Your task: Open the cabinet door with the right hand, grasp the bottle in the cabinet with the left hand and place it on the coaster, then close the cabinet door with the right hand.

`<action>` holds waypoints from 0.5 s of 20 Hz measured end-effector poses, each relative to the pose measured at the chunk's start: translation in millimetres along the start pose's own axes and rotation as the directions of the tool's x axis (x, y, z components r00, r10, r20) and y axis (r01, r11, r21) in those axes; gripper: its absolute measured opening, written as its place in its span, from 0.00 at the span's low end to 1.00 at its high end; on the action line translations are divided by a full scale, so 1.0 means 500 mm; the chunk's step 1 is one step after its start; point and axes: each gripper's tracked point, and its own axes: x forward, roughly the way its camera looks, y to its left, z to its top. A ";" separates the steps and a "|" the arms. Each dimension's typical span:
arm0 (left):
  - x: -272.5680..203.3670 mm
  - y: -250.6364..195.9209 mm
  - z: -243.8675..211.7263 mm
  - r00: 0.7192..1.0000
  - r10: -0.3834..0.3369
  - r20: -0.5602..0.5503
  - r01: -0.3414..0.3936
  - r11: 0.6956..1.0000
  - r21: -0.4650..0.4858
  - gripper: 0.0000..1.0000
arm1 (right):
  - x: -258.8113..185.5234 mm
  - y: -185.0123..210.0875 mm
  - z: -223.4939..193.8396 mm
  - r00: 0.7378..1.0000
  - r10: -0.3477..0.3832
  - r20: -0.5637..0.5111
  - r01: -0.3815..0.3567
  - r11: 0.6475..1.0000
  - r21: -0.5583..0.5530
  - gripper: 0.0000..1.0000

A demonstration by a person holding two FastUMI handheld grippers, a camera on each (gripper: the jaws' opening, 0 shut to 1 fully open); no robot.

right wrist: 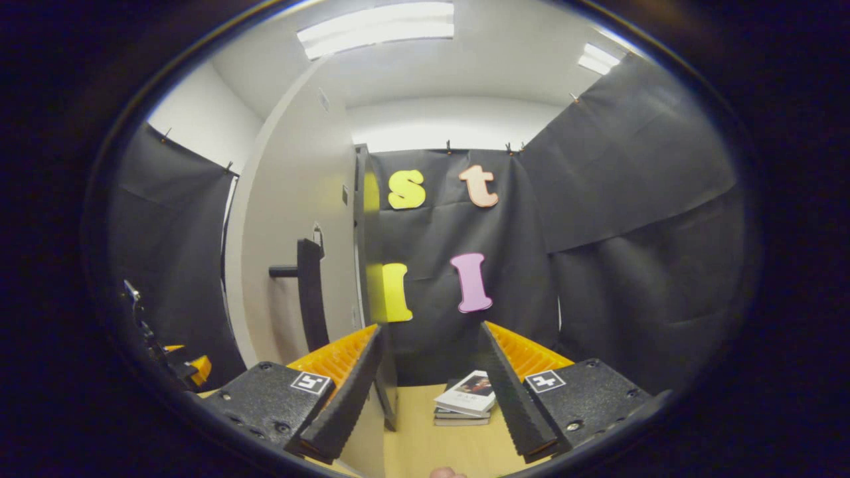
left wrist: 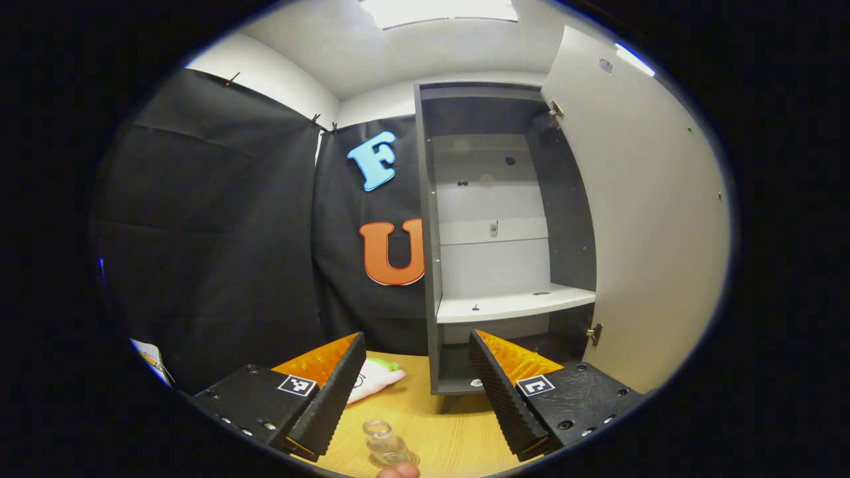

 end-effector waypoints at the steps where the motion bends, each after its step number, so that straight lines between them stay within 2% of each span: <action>1: -0.006 -0.013 0.012 1.000 -0.014 0.002 0.014 1.000 -0.005 0.94 | -0.002 0.008 -0.002 1.000 0.015 0.000 -0.015 1.000 0.015 0.92; 4: -0.019 -0.044 0.038 0.998 -0.064 0.013 0.064 0.998 -0.024 0.94 | -0.007 0.009 0.008 0.999 0.047 0.005 -0.047 0.999 0.021 0.92; 7: -0.027 -0.031 0.036 0.999 -0.050 0.010 0.050 0.999 -0.018 0.96 | 0.001 0.006 -0.001 0.997 0.068 -0.026 -0.068 0.998 -0.014 0.92; 10: -0.033 -0.024 0.026 0.999 -0.036 -0.003 0.036 0.999 -0.014 0.96 | 0.002 0.043 0.000 0.991 0.129 -0.040 -0.129 0.992 -0.007 0.92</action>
